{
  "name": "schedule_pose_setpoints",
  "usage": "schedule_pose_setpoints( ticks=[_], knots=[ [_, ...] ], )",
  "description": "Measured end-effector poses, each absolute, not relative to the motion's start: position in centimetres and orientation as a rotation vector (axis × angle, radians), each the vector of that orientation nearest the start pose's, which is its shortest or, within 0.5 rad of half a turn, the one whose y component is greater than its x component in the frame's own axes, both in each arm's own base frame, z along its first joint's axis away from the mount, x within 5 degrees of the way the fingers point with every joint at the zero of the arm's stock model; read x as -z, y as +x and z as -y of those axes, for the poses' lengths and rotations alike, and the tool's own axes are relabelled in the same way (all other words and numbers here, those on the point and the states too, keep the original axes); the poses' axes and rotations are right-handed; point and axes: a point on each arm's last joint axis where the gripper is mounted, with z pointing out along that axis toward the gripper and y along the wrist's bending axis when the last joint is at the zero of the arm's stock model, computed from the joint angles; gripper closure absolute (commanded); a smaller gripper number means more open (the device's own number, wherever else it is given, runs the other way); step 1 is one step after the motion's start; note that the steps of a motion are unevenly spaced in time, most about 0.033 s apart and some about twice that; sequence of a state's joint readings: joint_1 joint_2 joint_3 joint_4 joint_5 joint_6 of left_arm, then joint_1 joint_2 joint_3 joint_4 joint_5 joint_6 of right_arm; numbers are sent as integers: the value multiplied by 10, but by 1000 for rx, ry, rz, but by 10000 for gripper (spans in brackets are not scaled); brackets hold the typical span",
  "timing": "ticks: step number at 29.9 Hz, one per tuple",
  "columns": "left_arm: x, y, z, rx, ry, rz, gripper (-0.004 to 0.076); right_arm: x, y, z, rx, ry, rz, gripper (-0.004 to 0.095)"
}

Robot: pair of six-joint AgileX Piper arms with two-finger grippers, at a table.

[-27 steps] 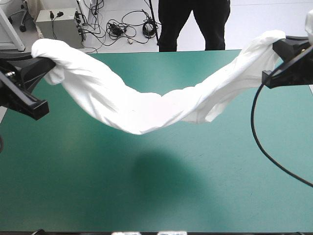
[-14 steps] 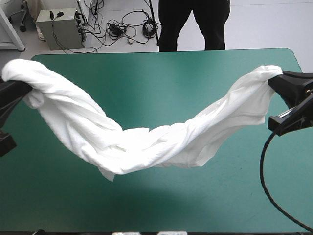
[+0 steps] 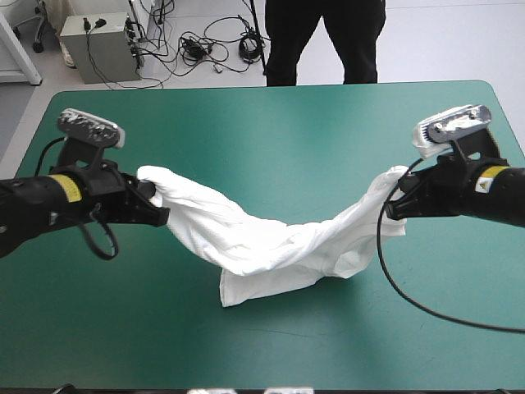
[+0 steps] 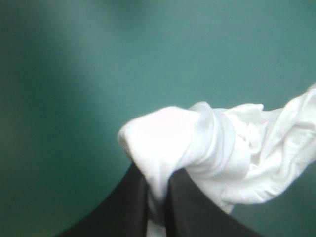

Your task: Fold the cloth

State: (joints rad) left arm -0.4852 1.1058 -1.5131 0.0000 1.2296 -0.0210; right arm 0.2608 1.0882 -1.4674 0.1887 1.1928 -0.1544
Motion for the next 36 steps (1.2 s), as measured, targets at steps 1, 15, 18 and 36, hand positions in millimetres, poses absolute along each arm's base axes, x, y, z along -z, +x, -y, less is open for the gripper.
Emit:
schedule_pose_setpoints(
  ticks=[1, 15, 18, 36],
  knots=[
    [-467, 173, 90, 236, 532, -2255, 733, -457, 187, -63, -253, -478, -2264, 925],
    [-368, 322, 160, 99, 597, -2222, 733, -350, 335, -75, 153, -464, -2421, 925],
    [-347, 343, 168, 77, 612, -2212, 733, -330, 352, -76, 164, -461, -2443, 925],
    [-296, 378, 157, 77, 575, -2363, 206, -302, 382, -50, 183, -330, -2487, 262]
  ],
)
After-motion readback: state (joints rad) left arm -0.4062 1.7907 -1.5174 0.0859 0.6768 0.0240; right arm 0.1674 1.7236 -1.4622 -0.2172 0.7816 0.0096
